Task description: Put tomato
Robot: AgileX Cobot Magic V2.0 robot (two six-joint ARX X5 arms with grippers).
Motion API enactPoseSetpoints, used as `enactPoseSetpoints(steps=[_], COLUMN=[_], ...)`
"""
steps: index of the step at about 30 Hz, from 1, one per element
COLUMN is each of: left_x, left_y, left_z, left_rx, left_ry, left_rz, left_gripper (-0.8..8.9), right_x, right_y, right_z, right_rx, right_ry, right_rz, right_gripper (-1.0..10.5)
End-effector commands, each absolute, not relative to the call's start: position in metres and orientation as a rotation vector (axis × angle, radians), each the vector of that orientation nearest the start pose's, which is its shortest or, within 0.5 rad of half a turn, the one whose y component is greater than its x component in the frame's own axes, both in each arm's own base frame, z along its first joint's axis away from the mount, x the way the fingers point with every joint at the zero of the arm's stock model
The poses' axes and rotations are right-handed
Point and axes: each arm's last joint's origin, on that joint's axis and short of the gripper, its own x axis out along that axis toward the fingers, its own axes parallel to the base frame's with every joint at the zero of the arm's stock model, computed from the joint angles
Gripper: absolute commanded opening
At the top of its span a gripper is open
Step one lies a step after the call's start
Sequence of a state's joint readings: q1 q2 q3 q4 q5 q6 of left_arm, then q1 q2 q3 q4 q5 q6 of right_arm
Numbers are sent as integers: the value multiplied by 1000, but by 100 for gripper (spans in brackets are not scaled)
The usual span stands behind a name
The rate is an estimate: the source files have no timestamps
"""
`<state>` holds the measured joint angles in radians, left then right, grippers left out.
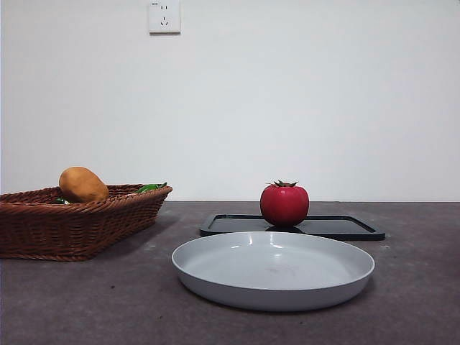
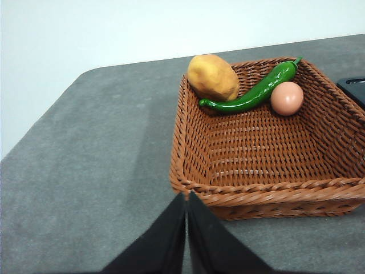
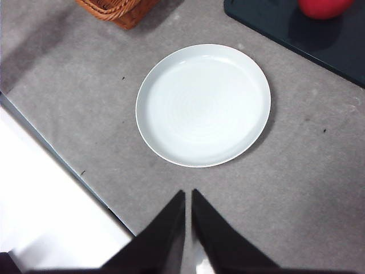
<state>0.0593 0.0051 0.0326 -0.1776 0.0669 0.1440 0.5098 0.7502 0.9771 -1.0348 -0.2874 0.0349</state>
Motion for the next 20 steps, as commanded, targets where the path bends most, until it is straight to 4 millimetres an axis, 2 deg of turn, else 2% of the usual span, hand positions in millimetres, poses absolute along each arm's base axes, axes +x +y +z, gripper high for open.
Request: enactPoseSetpoints(steps=[1,7,12,15,20], left_x=[96,96,96,95,96], left_y=[4,4,4,4,4], left_z=[149,149,149,149,149], left_rx=[129,129,129,129,129], left_ry=[176,176,176,177,176], left_rz=[-17,-17,-17,-17,-17], left_gripper=[8,8,8,8,8], right_x=[100,94,94,93,92], right_y=[66,55,35,23,11], right_z=[331,336,338,323,280], right_rx=[-53,-75,-31,-5,-1], right_ry=[826,755,491,343,183], right_rz=[743,714,558,450,316], right_gripper=[8,7,8,7,8])
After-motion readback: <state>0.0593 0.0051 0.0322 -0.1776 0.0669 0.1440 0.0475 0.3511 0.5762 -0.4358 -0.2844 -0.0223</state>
